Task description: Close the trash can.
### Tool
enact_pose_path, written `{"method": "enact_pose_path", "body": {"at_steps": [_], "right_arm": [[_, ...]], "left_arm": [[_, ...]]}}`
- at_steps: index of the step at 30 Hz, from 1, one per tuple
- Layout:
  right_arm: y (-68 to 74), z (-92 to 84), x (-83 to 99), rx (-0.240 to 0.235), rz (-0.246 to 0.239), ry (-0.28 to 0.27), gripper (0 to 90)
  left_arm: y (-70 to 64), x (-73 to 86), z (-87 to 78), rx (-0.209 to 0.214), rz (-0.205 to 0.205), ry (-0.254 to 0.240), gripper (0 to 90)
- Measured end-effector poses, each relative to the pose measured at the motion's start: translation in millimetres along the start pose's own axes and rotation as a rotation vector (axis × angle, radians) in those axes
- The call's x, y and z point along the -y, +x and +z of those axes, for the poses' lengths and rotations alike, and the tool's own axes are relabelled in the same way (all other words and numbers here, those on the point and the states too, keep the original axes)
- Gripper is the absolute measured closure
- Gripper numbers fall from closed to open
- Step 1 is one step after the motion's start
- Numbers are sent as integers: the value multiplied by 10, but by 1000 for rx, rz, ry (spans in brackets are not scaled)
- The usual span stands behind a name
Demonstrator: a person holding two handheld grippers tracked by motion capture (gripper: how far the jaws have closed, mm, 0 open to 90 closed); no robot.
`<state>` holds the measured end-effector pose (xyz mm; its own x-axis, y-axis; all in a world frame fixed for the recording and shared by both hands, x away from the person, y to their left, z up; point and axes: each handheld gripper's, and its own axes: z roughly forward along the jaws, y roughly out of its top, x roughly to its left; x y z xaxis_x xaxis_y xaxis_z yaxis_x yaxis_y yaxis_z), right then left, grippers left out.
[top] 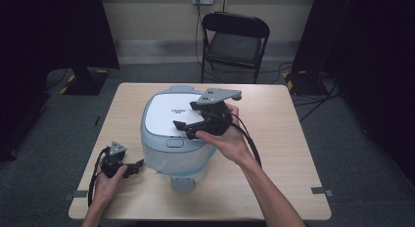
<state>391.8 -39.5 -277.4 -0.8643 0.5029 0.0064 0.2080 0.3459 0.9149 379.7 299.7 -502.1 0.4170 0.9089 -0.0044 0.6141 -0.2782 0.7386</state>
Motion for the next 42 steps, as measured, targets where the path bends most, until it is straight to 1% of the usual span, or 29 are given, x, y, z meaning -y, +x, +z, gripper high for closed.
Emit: {"method": "enact_pose_path", "body": {"at_steps": [1, 3, 7, 10, 11, 14, 20, 26, 30, 34, 37, 39, 42], "right_arm": [[16, -4, 2, -6, -8, 0, 213], [33, -8, 0, 3, -8, 5, 214], [49, -12, -11, 2, -15, 16, 214], [79, -19, -8, 15, -23, 14, 221], [99, -6, 7, 17, -43, 27, 224], [136, -21, 38, 18, -46, 11, 224], [123, -10, 28, 12, -41, 8, 223], [53, 1, 58, 12, -22, -29, 219], [5, -19, 62, 33, -1, -29, 211], [-54, -57, 61, 44, 16, -33, 205], [-102, -95, 55, 60, 28, -40, 203], [-134, -140, 50, 72, 41, -56, 203], [-188, -214, 48, 106, 57, -61, 202]], "left_arm": [[0, 0, 0, -1, 0, 0, 142], [0, 0, 0, 0, 0, 0, 142], [0, 0, 0, 0, 0, 0, 142], [0, 0, 0, 0, 0, 0, 142], [-3, 1, 1, 0, -3, -1, 142], [-2, 0, 0, -2, 0, 0, 142], [-1, -1, 2, 1, -3, -1, 141], [-1, -1, 2, 1, -3, -1, 141], [-1, -1, 2, 1, -2, -1, 141], [1, -1, 1, 1, 0, 0, 142], [-1, -1, 2, 1, -2, -2, 142], [-1, -1, 2, 0, -2, -2, 142], [1, -1, 0, 0, 1, 0, 141]]}}
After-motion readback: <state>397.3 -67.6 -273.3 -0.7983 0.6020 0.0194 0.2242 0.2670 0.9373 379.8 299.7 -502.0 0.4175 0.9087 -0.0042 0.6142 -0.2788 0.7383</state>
